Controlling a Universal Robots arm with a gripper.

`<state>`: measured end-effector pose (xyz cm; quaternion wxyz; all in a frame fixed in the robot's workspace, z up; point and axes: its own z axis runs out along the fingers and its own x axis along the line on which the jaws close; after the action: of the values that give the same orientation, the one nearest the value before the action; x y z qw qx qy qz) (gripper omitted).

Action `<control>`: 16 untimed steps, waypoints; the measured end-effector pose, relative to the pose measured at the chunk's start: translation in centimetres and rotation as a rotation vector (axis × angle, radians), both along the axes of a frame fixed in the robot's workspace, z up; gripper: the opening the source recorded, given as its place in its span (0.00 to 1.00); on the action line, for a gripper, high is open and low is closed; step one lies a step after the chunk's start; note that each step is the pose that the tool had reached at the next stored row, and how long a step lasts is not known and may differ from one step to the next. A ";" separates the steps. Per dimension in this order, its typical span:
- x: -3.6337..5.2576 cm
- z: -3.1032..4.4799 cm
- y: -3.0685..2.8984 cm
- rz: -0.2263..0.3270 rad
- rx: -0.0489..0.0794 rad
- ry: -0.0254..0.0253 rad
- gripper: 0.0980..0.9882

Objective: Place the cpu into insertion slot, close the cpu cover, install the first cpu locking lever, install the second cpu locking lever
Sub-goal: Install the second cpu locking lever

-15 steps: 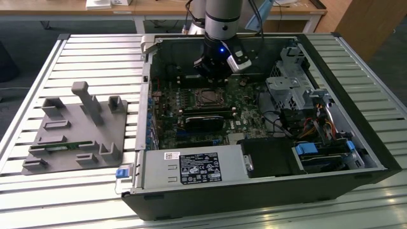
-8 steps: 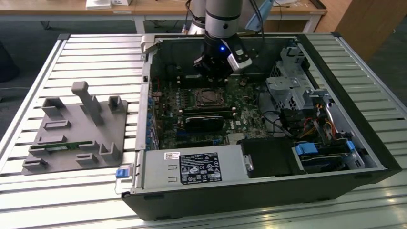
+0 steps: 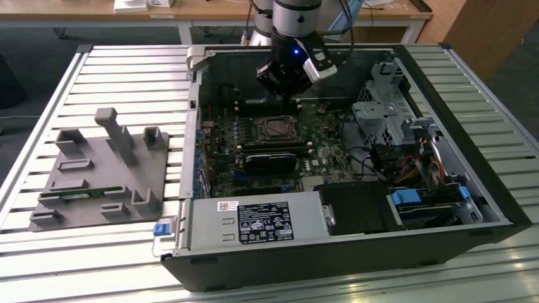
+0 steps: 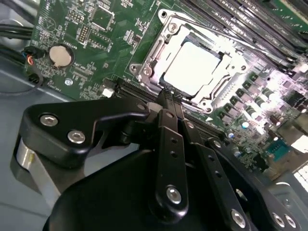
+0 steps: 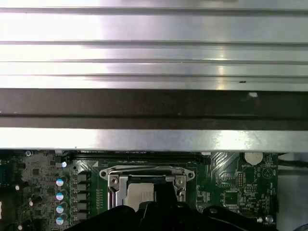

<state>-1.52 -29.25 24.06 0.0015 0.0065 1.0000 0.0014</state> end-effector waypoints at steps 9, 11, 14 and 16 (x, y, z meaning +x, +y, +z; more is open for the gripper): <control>0.00 -0.02 -3.20 0.000 0.000 0.0001 0.03; 0.00 -0.03 -4.01 0.000 0.000 0.0003 0.03; 0.03 -0.06 -4.78 0.000 0.000 0.0116 0.03; 0.15 -0.13 -4.88 0.000 0.000 0.0297 0.03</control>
<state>-1.37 -34.13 23.93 -0.0133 0.0065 0.9999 0.0013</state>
